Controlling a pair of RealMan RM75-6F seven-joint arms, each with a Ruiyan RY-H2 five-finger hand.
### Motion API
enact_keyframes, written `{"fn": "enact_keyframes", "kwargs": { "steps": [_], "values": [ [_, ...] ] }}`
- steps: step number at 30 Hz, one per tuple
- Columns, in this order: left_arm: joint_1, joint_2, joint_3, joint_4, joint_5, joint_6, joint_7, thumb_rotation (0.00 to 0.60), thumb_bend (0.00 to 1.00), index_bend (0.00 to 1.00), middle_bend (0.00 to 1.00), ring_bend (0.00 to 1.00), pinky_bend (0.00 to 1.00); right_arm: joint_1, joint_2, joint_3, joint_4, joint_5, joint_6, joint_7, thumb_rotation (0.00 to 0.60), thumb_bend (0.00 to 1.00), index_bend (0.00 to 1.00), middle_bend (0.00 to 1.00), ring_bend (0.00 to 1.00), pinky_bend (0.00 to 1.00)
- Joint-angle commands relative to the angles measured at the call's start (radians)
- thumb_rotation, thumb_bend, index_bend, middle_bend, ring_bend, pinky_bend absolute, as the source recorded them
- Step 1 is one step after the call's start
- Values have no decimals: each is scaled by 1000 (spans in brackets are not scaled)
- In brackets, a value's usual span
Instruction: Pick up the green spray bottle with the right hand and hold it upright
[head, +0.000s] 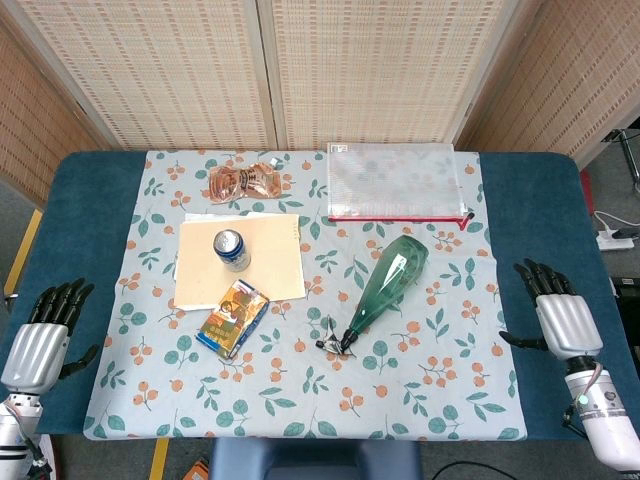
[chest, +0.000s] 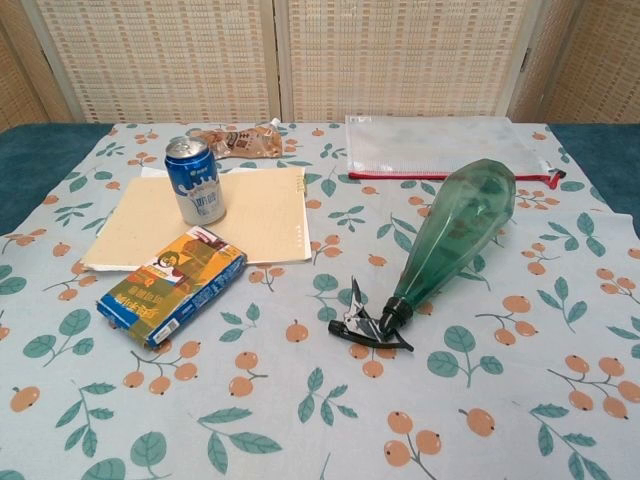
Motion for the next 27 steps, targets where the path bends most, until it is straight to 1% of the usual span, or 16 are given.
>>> {"fn": "enact_keyframes", "kwargs": {
  "steps": [1,15,19,22,23,24,25,27],
  "values": [
    [1,1,1,-1,2,3,1,600,233,0,0,0,0,-2,-2,-1,0,-4,7,-5,600,76,21,0,0,98],
    [5,1,-2,0,-8,11,-13,600,233,0,0,0,0,-7,-7,-5,4,-28,25,1,600,76,30,0,0,97],
    [3,2,-4,-2,-13,6,-20,600,233,0,0,0,0,1,-15,-5,22,-57,32,-9,600,76,59,0,0,98],
    [2,3,-3,-2,-16,3,-19,600,233,0,0,0,0,11,-22,-1,32,-75,35,-17,600,70,122,32,0,97],
    [3,3,-3,-1,-17,2,-18,600,233,0,0,0,0,24,-28,4,42,-96,35,-26,600,59,146,54,0,99],
    [4,4,-3,-3,-20,3,-21,600,233,0,0,0,0,57,-32,12,58,-148,32,-60,600,44,164,74,0,103],
    [5,5,-4,-7,-18,6,-25,600,233,0,0,0,0,133,-39,43,82,-222,3,-106,600,18,192,103,0,114],
    [6,5,-2,-8,-15,9,-24,600,233,0,0,0,0,203,-44,77,80,-244,-46,-106,600,0,240,144,0,137]
  ]
}}
